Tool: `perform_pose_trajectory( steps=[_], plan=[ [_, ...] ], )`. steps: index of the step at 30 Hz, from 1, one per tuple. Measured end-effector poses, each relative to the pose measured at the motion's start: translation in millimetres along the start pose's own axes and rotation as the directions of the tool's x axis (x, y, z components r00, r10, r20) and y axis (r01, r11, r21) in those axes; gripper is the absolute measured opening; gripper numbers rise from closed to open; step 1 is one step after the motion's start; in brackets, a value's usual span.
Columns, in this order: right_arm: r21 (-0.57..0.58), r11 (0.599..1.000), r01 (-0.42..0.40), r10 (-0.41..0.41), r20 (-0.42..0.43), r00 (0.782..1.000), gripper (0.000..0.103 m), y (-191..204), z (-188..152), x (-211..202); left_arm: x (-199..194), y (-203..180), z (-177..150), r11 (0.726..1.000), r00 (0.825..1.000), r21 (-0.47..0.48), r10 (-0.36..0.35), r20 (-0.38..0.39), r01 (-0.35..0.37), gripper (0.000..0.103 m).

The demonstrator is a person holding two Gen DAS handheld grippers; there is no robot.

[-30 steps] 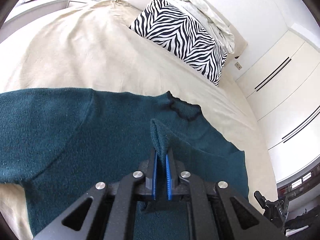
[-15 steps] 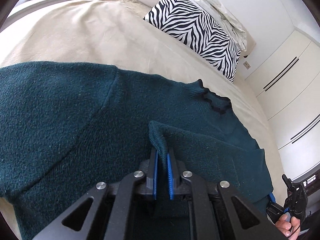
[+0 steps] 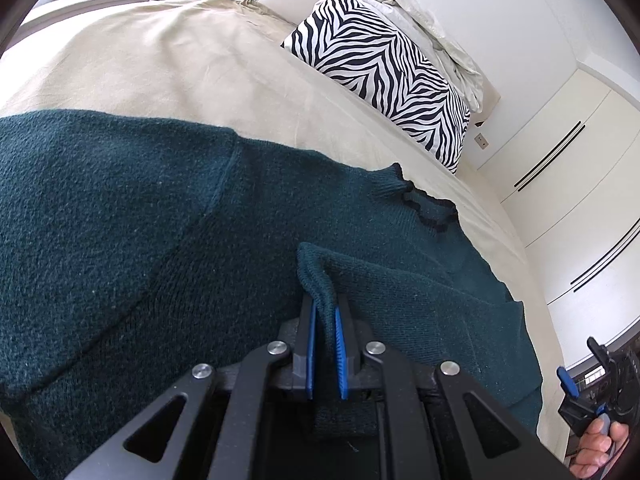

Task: Fold small clothes

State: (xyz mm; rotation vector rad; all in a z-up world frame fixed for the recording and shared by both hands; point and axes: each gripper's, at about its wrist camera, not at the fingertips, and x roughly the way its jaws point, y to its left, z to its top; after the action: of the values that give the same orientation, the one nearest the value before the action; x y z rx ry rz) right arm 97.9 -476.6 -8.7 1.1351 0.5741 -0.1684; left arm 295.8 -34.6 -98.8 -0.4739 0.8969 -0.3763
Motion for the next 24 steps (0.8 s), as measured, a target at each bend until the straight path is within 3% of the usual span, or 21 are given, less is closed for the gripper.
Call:
perform_pose_trajectory(
  steps=[4, 6, 8, 9, 11, 15, 20, 24],
  plan=[
    [-0.031, 0.998, -0.051, 0.048, -0.085, 0.995, 0.058, 15, 20, 47, 0, 0, -2, 1.000, 1.000, 0.004, -0.001, 0.005, 0.001, 0.012],
    [-0.023, 0.999, -0.023, 0.019, -0.137, 0.990, 0.057, 4, 26, 75, 0, 0, -3, 1.000, 1.000, 0.010, 0.003, 0.008, -0.003, 0.012],
    [-0.022, 0.999, 0.027, -0.031, -0.169, 0.985, 0.046, -16, 24, 94, 0, -1, -4, 1.000, 1.000, 0.015, 0.008, 0.009, -0.008, 0.012],
    [-0.049, 0.999, 0.021, -0.028, -0.148, 0.989, 0.041, -18, 23, 91, 0, -1, -4, 1.000, 1.000, 0.016, 0.009, 0.009, -0.009, 0.012],
    [-0.088, 0.996, -0.002, -0.011, -0.150, 0.989, 0.041, -20, 18, 82, 0, -3, -3, 1.000, 1.000, 0.019, 0.011, 0.010, -0.012, 0.012],
    [-0.113, 0.993, 0.034, -0.050, -0.143, 0.988, 0.041, -26, 9, 57, 0, -3, -3, 1.000, 1.000, 0.019, 0.010, 0.011, -0.011, 0.012],
    [-0.147, 0.977, 0.155, -0.166, -0.065, 0.984, 0.048, -22, -10, 9, 0, -2, -2, 1.000, 1.000, 0.007, -0.003, 0.013, 0.003, 0.012],
    [-0.159, 0.978, 0.133, -0.143, -0.052, 0.988, 0.050, -8, -41, -29, -7, 3, 7, 0.998, 0.998, -0.034, -0.045, -0.042, 0.044, 0.015]
  ],
)
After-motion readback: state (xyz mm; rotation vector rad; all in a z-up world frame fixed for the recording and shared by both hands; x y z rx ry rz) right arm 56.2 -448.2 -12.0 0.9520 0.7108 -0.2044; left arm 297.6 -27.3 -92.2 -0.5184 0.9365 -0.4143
